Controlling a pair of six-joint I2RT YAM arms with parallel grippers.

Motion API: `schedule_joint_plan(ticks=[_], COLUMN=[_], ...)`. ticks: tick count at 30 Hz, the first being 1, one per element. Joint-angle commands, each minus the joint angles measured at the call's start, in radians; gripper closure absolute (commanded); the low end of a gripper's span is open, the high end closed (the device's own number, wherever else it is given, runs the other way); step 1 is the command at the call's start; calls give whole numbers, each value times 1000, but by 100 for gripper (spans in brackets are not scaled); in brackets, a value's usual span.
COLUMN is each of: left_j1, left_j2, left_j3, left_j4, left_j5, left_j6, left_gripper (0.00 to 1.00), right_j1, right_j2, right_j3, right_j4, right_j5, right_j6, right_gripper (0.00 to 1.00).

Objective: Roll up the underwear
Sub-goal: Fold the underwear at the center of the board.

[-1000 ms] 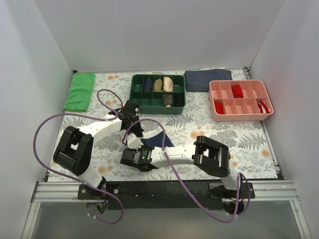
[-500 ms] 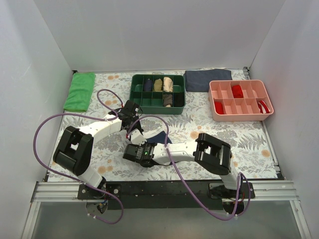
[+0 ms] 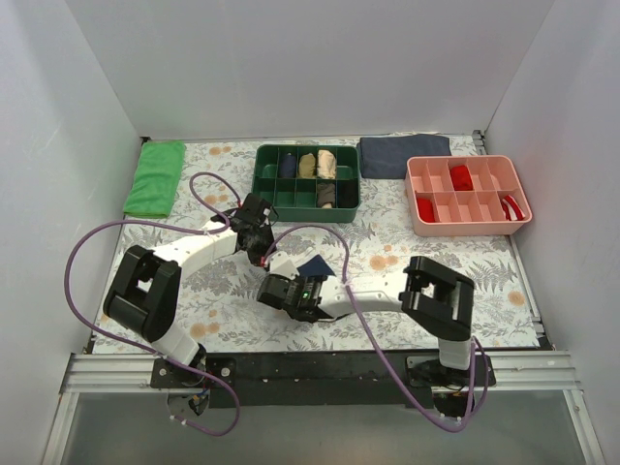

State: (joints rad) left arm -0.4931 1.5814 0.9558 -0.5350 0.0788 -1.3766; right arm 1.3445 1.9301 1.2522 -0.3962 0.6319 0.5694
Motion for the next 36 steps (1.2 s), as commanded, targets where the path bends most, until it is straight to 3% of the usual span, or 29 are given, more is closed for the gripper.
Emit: schedule_joint_plan(ticks=[1, 10, 14, 21, 30, 36], left_j1=[-2, -13, -50, -104, -122, -140], left_j2=[-34, -61, -54, 15, 132, 204], left_j3=[49, 58, 78, 188, 366, 405], left_j4=[-16, -60, -88, -174, -259, -279], left_j5=[27, 59, 47, 16, 6, 6], left_j6=[5, -13, -19, -21, 30, 47], left_gripper=[100, 100, 100, 100, 100, 100], right_j1=[-36, -110, -198, -281, -373, -424], right_j2=[-167, -409, -490, -582, -637, -654], right_j3=[-137, -387, -494, -599, -675, -721], right_j4=[89, 331, 387, 454, 458, 470], right_j5=[-208, -518, -680, -794, -848, -867], right_j6=[1, -3, 18, 15, 21, 14], right_gripper=[99, 99, 99, 99, 99, 99])
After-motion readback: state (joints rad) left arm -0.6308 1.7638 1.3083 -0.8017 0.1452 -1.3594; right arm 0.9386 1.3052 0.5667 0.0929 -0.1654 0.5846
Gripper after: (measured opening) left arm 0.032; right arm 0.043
